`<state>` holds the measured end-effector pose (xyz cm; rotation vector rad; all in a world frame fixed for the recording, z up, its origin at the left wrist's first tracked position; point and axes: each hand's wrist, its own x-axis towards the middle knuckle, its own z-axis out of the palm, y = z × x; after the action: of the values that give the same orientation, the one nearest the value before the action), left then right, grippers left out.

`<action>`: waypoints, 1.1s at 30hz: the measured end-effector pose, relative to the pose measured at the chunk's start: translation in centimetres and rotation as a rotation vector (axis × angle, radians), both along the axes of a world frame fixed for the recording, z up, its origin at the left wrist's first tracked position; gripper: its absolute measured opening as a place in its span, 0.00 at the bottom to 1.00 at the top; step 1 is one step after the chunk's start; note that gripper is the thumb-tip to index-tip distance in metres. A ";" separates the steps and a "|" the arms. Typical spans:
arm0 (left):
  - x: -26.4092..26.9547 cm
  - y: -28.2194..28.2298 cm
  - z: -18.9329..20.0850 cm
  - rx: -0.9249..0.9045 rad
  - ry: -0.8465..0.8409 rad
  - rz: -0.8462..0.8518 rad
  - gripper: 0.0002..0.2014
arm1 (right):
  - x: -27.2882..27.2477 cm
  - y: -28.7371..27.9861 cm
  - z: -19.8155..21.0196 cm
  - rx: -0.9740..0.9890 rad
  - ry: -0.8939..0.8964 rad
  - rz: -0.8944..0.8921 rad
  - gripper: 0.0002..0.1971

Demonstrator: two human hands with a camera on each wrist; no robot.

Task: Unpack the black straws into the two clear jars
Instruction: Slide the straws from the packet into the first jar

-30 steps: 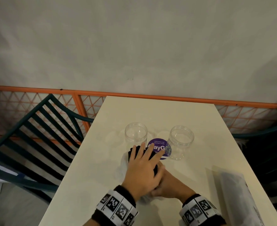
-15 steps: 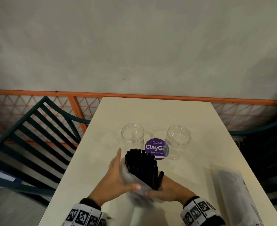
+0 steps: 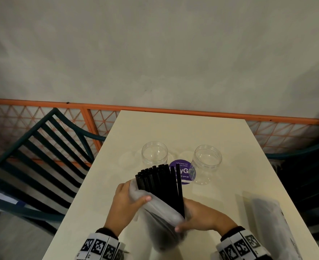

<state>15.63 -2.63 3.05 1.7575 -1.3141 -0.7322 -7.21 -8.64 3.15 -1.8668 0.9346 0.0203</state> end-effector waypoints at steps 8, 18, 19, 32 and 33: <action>0.8 0.4 -0.1 0.085 0.064 -0.026 0.27 | -1.4 -0.2 0.2 -0.042 0.047 -0.107 0.17; -1.2 0.9 1.3 -0.096 0.193 0.022 0.13 | 0.5 0.1 -1.5 -0.340 0.221 -0.368 0.23; -1.6 0.9 1.3 -0.111 0.174 0.031 0.12 | 0.7 0.2 -1.6 -0.340 0.178 -0.437 0.23; -4.8 1.1 1.6 -0.277 0.151 0.086 0.11 | 2.2 0.7 -1.1 0.209 -0.509 -0.702 0.20; -4.9 1.2 1.5 -0.284 0.148 0.060 0.12 | 2.3 0.7 -1.3 0.164 -0.494 -0.708 0.19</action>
<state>10.70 -1.42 4.60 1.4809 -1.1959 -0.5981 -4.96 -7.99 1.83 -1.2199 1.1404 -0.7354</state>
